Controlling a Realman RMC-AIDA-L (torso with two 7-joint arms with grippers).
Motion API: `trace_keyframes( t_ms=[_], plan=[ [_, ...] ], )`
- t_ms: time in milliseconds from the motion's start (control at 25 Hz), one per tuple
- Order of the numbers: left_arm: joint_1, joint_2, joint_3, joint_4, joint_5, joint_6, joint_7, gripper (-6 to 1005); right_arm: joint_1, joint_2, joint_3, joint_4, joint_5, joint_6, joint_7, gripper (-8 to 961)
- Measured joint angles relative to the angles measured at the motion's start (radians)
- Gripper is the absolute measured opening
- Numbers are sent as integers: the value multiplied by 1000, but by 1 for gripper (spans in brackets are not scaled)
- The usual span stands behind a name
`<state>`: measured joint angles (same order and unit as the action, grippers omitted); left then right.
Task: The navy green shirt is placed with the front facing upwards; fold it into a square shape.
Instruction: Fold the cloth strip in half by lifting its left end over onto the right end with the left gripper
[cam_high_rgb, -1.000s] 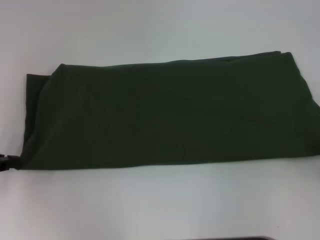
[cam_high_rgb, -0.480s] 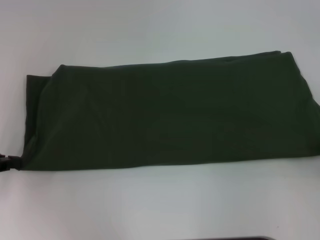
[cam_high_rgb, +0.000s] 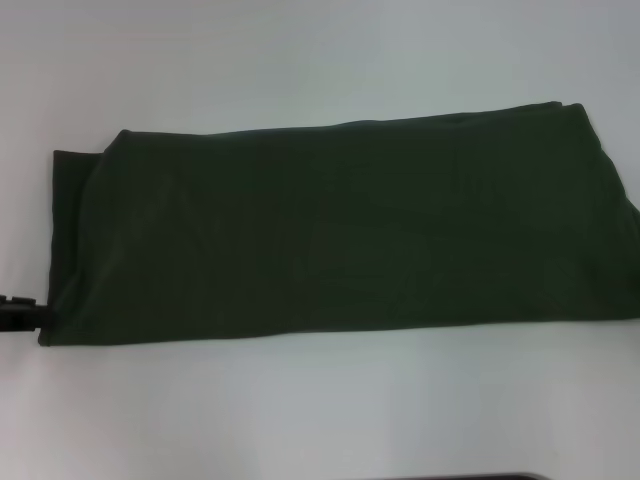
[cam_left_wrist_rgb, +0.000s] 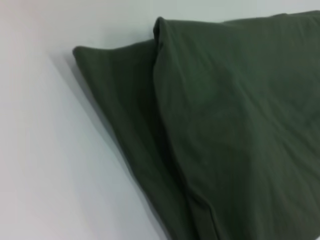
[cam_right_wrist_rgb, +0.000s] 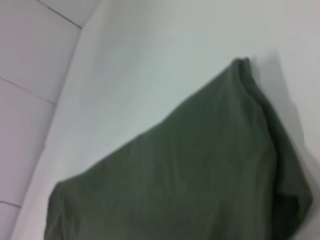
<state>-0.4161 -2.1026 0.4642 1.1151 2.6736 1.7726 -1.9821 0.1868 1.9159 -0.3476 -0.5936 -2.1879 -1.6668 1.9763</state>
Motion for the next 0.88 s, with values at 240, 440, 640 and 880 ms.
trace_keyframes(
  t_ms=[240, 440, 640, 880],
  plan=[
    [-26, 4, -25, 8, -21, -31, -2, 387, 13, -11, 104, -4, 4, -61, -10, 454],
    [-59, -1, -37, -2, -111, -89, 11, 556, 58, -12, 139, -5, 39, -81, -40, 659],
    [-76, -24, -24, -67, -261, -141, 91, 597, 126, -1, 139, -3, 79, -66, -100, 687],
    [-85, -37, -19, -216, -412, -196, 217, 589, 199, 7, 106, 4, 75, -44, -153, 680]
  ],
)
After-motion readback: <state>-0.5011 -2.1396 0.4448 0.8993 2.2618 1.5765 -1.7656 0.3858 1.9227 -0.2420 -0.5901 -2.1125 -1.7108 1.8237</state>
